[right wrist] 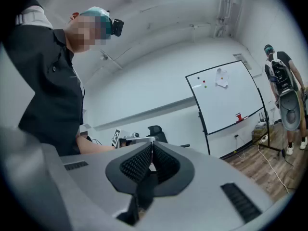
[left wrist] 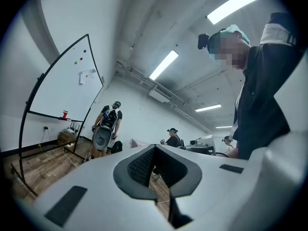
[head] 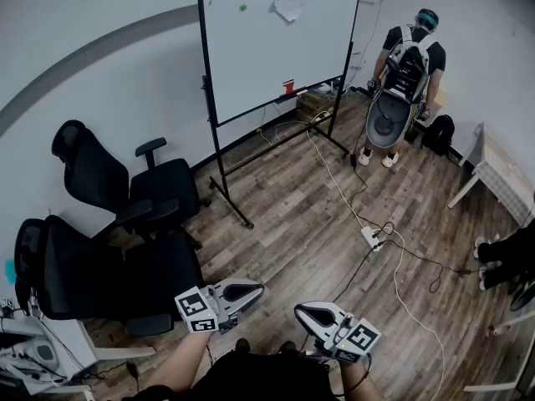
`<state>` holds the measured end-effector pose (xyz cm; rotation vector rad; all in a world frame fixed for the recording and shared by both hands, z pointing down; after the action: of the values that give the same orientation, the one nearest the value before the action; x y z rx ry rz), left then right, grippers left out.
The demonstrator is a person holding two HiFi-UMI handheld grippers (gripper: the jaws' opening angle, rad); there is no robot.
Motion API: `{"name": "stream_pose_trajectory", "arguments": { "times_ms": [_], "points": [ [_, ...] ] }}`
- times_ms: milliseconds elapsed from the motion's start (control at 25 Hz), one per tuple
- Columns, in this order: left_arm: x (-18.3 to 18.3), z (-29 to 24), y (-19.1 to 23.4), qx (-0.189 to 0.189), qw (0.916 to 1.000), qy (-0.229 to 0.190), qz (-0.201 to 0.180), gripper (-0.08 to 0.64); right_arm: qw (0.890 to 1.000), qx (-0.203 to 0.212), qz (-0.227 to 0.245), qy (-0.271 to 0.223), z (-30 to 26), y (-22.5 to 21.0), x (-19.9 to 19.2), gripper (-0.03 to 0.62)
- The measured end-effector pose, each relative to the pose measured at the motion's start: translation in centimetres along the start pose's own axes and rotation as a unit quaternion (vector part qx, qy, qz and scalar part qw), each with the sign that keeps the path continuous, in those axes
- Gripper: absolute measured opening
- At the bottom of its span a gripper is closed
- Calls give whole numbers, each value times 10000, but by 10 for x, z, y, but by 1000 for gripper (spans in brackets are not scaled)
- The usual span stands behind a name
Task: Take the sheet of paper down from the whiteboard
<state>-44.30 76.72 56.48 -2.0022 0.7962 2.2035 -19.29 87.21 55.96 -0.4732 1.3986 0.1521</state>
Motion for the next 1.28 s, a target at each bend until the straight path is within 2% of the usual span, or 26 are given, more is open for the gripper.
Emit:
{"name": "stream_pose_trajectory", "arguments": {
  "times_ms": [200,360,520,720,960,1120,1280],
  "points": [
    [6,-4,-7,-150,9996,74,-248,11,9995,-146,-95,-247,4,-3,-4,20],
    [10,-15,-14,-93,9994,-18,-336,11,9997,-94,225,-70,10,-6,5,20],
    [8,-36,-24,-49,9990,-58,-441,11,9983,-365,383,240,34,-14,7,21],
    [-5,-67,-37,-62,9991,122,-411,11,9972,-630,306,271,68,-32,6,21],
    [-20,-108,-46,-90,9993,262,-265,11,9985,-494,113,207,102,-60,1,21],
    [-11,-127,-29,-198,9988,387,-246,11,9991,-375,-64,185,106,-93,-2,21],
    [2,-148,14,-53,9984,431,-368,11,9992,-339,-137,159,92,-145,4,21]
  ]
}}
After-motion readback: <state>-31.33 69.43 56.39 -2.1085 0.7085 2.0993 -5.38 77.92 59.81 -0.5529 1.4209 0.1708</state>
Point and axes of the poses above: the fingertips, and each gripper's own axes: z backward along the fingers, y to its left, x out of its top, the point moved 10 cm from there along z, backward along the fingers, and after that the axes turned 14 degrees about x, right-handed, at the moved point
